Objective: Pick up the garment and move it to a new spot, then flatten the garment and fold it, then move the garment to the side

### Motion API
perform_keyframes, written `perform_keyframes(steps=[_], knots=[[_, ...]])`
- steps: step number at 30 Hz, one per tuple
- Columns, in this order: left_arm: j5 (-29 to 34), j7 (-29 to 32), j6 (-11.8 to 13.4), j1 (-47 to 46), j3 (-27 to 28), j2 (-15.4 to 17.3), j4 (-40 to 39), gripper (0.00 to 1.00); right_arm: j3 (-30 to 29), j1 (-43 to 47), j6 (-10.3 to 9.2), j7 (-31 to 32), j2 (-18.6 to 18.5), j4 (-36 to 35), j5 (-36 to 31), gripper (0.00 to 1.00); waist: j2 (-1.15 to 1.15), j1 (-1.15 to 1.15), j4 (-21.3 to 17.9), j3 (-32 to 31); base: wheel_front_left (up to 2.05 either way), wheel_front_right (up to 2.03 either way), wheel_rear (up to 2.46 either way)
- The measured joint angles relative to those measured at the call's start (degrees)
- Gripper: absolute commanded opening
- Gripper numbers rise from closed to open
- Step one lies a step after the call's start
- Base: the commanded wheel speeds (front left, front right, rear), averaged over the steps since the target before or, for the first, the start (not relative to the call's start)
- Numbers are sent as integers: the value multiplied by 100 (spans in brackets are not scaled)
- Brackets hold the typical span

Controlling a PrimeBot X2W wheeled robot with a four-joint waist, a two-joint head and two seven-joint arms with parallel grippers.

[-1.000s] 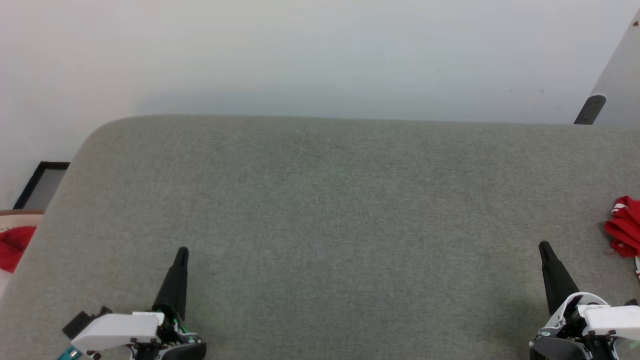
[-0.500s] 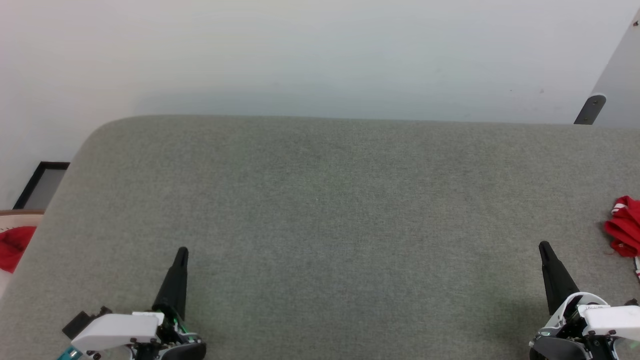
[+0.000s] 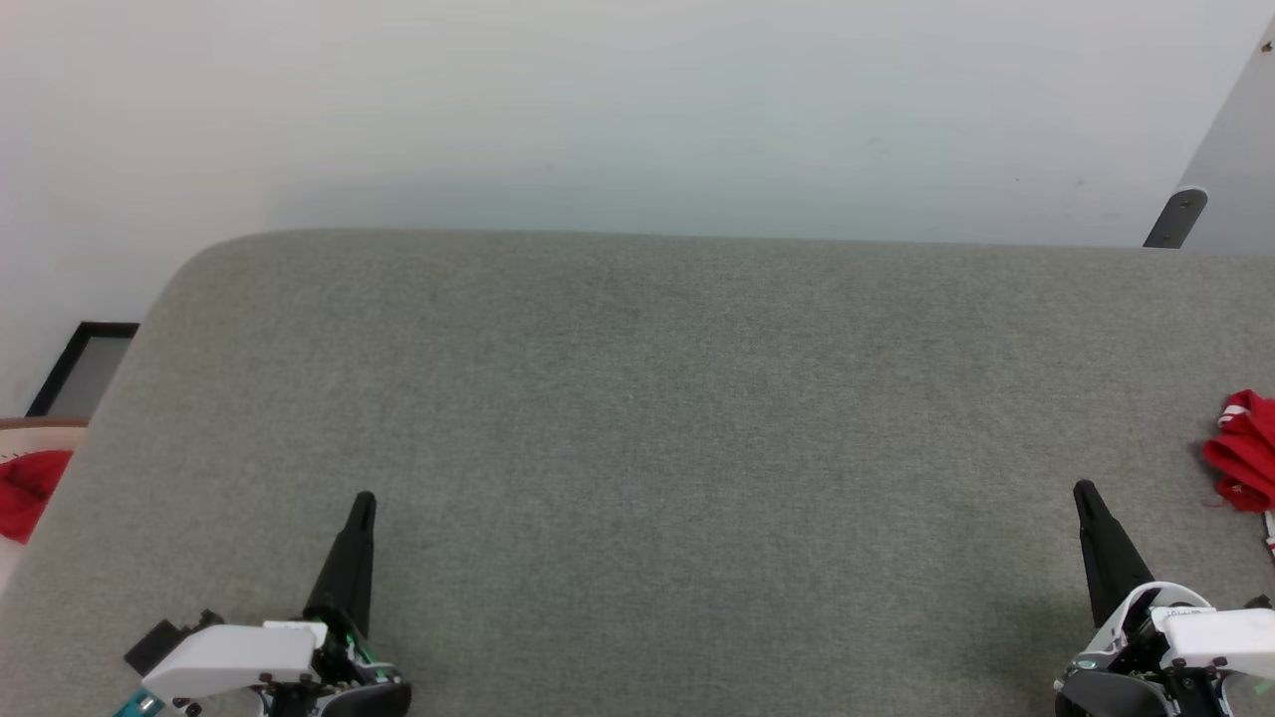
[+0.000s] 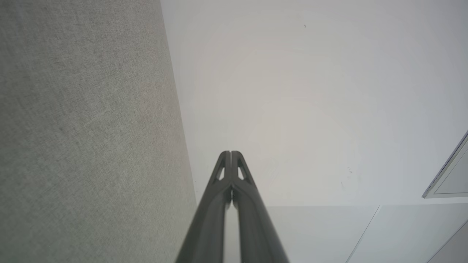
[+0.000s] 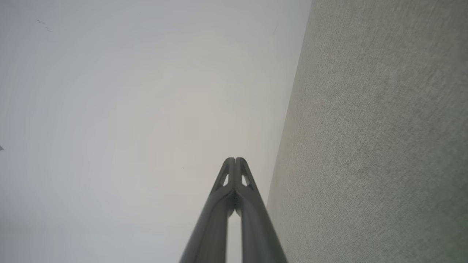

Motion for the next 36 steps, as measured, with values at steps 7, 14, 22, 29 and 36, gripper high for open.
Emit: perform_keyframes(steps=[7, 14, 22, 29, 36], knots=[[1, 1, 0, 0, 2, -1, 0, 0, 0, 0, 0, 0, 0, 0, 0, 0, 0, 0, 0, 0, 0, 0, 0], [7, 8, 0, -1, 5, -3, 0, 0, 0, 0, 0, 0, 0, 0, 0, 0, 0, 0, 0, 0, 0, 0, 0], [8, 8, 0, -1, 9, -5, 0, 0, 0, 0, 0, 0, 0, 0, 0, 0, 0, 0, 0, 0, 0, 0, 0], [9, 9, 0, -2, 12, -9, 0, 0, 0, 0, 0, 0, 0, 0, 0, 0, 0, 0, 0, 0, 0, 0, 0], [9, 10, 0, -2, 14, -11, 0, 0, 0, 0, 0, 0, 0, 0, 0, 0, 0, 0, 0, 0, 0, 0, 0]])
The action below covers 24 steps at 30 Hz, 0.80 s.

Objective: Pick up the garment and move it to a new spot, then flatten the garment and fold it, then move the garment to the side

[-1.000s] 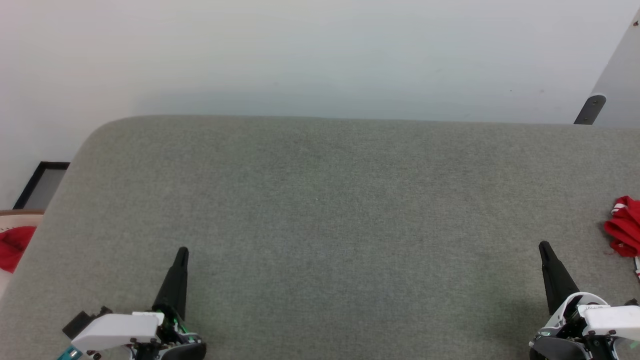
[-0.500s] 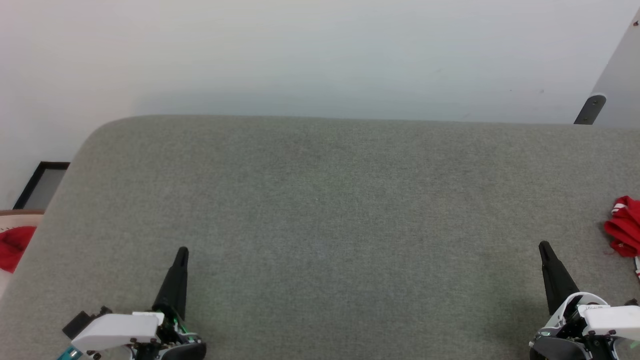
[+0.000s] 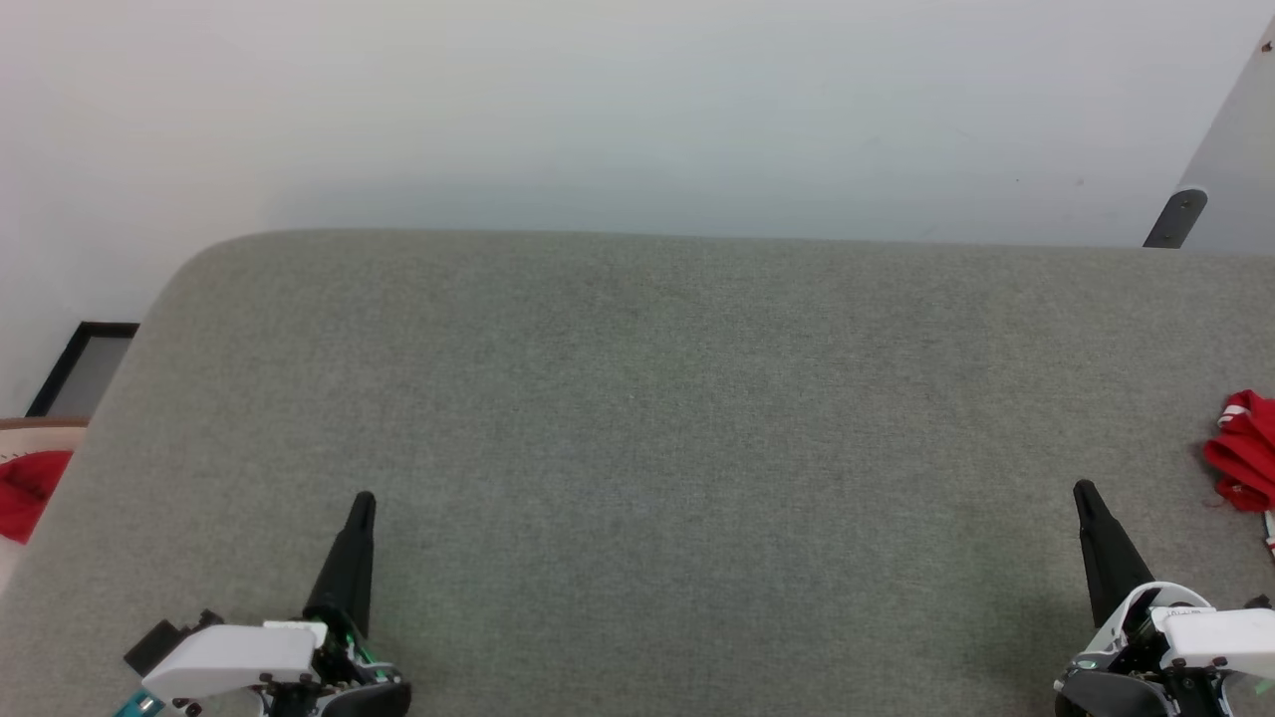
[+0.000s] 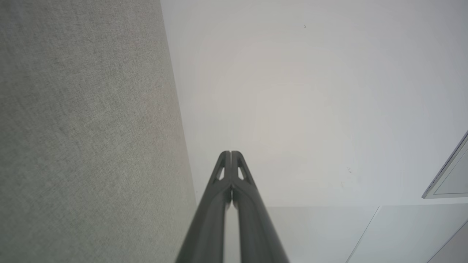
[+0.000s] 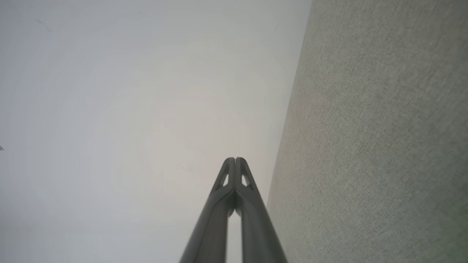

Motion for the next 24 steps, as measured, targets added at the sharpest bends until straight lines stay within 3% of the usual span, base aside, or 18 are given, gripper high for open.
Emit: perform_keyframes(steps=[24], knots=[[3, 14, 0, -1, 7, -5, 0, 0, 0, 0, -1, 0, 0, 0, 0, 0, 0, 0, 0, 0, 0, 0, 0]])
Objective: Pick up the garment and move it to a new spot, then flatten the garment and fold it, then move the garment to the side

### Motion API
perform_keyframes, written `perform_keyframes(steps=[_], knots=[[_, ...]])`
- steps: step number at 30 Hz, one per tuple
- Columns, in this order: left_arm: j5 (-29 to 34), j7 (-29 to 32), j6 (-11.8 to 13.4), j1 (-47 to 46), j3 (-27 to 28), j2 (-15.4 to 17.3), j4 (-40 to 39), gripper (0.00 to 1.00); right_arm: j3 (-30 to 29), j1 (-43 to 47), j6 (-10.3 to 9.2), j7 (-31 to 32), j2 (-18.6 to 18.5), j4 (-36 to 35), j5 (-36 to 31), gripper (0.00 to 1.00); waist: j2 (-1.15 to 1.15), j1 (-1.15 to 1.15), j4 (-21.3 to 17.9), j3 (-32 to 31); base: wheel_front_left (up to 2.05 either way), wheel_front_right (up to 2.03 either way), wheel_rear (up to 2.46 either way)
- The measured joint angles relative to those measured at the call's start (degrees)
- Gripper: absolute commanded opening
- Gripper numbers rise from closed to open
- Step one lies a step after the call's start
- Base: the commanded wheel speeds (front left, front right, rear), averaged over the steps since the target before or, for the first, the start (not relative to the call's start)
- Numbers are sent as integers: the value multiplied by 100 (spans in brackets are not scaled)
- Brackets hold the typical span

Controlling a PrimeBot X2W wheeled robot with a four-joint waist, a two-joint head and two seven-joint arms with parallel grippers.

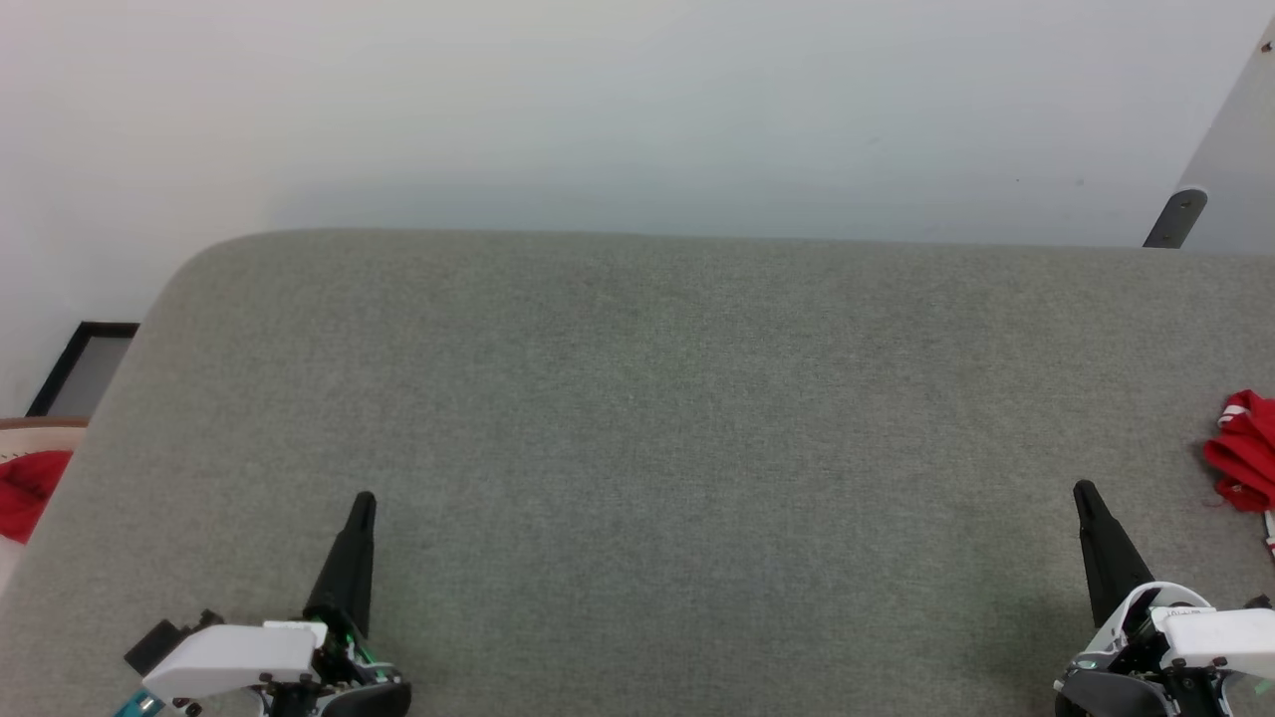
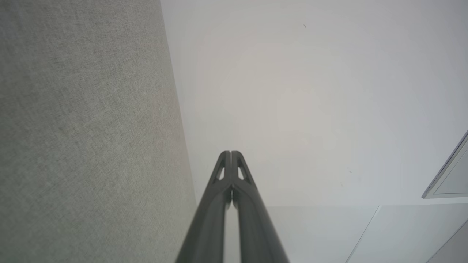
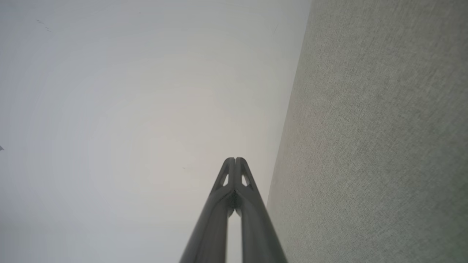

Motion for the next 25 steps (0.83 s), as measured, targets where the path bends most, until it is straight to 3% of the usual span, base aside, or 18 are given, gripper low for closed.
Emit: perform_keyframes(steps=[25], knots=[[4, 0, 0, -1, 7, -3, 0, 0, 0, 0, 0, 0, 0, 0, 0, 0, 0, 0, 0, 0, 0, 0, 0]])
